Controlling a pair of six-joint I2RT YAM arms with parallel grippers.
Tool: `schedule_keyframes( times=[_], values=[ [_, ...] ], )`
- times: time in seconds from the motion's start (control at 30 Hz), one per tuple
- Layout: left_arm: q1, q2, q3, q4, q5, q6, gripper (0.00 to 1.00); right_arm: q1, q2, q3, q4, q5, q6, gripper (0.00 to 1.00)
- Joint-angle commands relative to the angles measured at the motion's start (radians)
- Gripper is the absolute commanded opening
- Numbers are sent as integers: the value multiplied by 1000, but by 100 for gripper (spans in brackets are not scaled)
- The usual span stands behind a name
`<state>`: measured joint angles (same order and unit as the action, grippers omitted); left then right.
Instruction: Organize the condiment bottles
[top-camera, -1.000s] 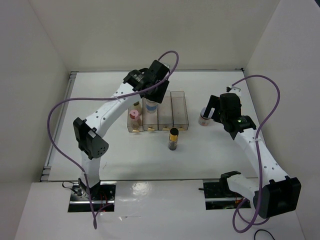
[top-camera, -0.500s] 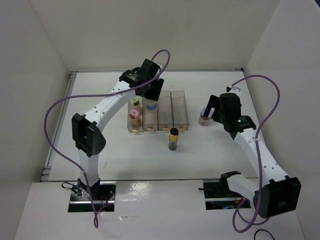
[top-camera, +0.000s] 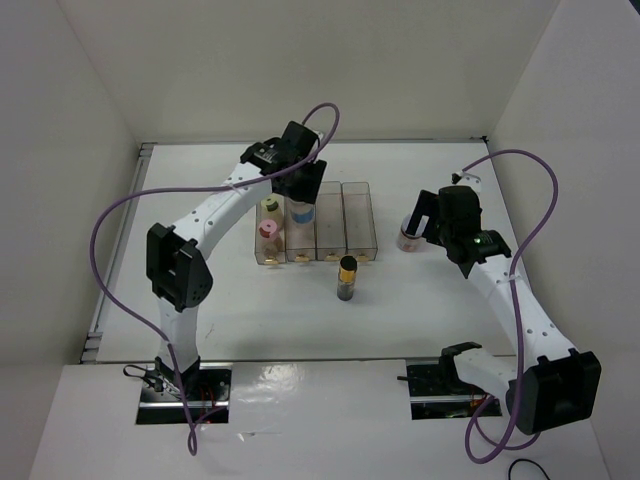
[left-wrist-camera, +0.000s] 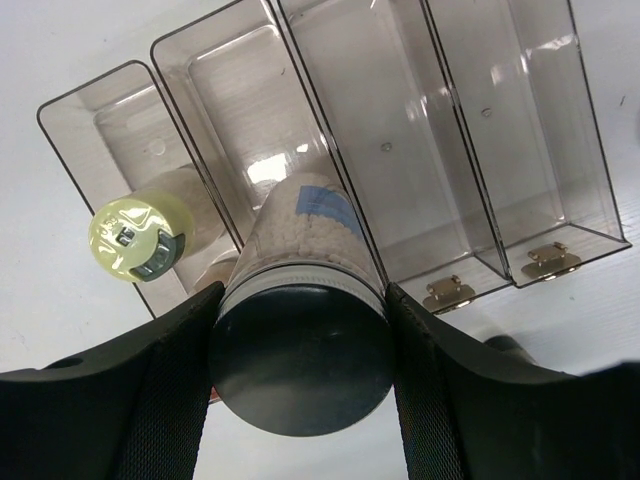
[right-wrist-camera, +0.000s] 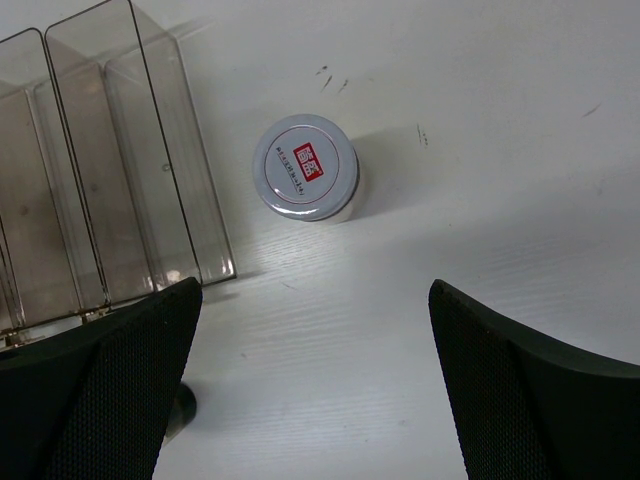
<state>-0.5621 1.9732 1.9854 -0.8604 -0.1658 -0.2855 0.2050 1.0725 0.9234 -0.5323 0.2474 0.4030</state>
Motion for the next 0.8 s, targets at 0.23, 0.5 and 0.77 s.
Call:
schedule_keyframes(
  times=[0.23,0.5,0.77],
  values=[
    [19,-4,-62,104,20,22,55,-3,3,-1,40,3,3,98],
    [28,15,-111,135,38,12,57,-3,3,-1,40,3,3,98],
    [37,24,-129,144,48,22,67,-3,3,-1,40,3,3,98]
  ],
)
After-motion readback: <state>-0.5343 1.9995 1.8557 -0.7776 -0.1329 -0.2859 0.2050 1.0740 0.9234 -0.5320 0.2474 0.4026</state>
